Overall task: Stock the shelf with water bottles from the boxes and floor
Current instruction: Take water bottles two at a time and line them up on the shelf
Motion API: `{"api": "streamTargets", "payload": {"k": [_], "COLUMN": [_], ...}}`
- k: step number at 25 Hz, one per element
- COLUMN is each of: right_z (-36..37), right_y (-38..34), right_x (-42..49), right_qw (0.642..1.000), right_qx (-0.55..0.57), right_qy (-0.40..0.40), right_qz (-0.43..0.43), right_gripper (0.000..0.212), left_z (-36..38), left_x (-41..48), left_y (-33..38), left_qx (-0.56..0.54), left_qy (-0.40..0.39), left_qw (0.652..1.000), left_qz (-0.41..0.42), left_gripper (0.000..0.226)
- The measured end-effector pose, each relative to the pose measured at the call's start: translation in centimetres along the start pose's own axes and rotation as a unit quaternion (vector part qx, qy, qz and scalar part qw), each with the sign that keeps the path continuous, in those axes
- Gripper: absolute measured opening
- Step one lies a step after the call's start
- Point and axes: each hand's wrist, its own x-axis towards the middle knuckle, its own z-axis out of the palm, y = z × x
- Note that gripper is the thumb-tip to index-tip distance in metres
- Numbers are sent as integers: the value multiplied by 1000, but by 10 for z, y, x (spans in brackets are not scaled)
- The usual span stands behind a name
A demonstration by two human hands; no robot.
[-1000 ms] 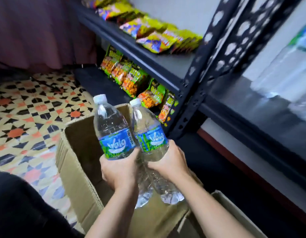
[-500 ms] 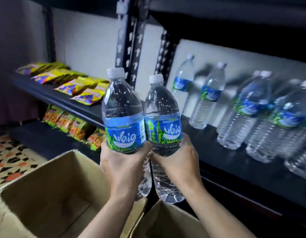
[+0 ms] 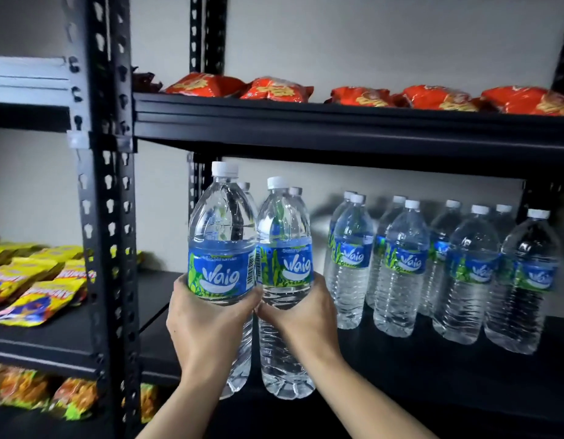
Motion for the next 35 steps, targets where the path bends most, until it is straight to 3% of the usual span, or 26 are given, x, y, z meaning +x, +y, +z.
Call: {"api": "streamTargets", "payload": {"k": [8, 12, 22, 28, 35], "right_z": [57, 86, 107, 107, 118], "right_y": [20, 43, 83, 87, 89], "right_x": [76, 99, 72, 83, 95], "right_qw": [997, 993, 973, 982, 974], "right_qx": [-4, -4, -83, -54, -66], "right_qy": [69, 107, 213, 168, 213], "right_qz": [28, 46, 14, 69, 47], "right_gripper": [85, 109, 90, 95, 92], "left_z": [38, 42, 36, 39, 37], "left_x": [59, 76, 93, 94, 97], "left_y": [-14, -22, -18, -21, -34], "left_qx": [-20, -23, -37, -40, -30], "left_qy": [-10, -15, -7, -13, -20], "left_qw": [1000, 1000, 999, 999, 999], "left_qz": [4, 15, 32, 28, 27], "left_gripper": [71, 61, 65, 65, 64]}}
